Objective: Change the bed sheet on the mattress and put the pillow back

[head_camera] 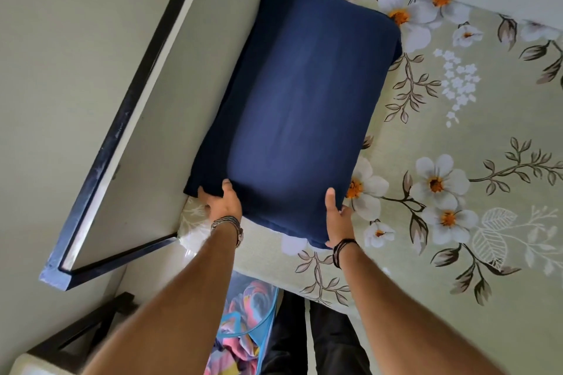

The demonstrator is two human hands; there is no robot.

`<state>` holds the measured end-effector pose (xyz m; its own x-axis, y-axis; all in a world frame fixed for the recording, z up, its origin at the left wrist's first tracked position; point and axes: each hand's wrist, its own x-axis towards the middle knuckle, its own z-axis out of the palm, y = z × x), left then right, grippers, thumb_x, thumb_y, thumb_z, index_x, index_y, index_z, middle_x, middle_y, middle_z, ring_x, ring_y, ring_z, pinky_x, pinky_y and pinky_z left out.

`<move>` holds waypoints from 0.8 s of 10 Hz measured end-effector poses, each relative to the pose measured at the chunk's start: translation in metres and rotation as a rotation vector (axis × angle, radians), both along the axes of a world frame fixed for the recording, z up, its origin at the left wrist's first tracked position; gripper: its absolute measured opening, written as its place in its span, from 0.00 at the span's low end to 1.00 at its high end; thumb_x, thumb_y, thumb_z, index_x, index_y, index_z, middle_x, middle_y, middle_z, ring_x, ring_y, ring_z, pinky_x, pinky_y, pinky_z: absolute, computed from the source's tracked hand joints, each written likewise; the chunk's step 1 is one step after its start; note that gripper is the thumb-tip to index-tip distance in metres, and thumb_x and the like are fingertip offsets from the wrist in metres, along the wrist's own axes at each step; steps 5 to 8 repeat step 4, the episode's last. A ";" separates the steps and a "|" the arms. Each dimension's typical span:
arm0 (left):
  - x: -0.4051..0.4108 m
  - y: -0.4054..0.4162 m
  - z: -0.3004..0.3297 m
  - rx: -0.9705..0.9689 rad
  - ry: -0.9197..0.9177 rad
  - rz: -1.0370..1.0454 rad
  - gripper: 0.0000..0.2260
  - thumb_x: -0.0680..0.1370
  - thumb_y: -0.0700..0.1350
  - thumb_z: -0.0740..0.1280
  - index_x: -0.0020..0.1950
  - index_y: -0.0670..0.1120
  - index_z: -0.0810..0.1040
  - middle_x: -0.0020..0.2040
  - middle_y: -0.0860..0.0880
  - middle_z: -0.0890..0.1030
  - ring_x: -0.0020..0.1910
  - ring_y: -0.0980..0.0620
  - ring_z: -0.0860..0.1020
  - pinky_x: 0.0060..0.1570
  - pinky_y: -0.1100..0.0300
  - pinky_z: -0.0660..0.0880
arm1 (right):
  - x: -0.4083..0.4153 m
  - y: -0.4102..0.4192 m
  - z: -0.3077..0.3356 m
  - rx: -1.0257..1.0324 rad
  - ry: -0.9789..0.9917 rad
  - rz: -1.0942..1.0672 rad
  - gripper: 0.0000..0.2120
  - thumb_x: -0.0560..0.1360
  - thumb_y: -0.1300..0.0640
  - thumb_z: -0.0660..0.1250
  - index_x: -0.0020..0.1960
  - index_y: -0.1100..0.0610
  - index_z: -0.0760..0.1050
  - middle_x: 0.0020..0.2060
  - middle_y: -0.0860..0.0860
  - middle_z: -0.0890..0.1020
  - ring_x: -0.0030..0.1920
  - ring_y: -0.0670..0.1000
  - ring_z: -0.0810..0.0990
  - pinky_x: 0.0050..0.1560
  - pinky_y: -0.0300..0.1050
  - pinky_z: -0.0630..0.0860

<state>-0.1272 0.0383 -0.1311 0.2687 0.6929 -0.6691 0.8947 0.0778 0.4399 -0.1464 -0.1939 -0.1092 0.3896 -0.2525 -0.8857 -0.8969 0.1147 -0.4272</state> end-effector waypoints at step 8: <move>-0.023 0.010 0.062 -0.043 0.120 -0.368 0.29 0.76 0.49 0.65 0.77 0.47 0.65 0.72 0.38 0.71 0.69 0.34 0.71 0.70 0.44 0.68 | 0.005 -0.027 0.077 -0.166 -0.111 0.526 0.24 0.81 0.51 0.68 0.74 0.55 0.67 0.64 0.50 0.78 0.67 0.58 0.77 0.60 0.48 0.73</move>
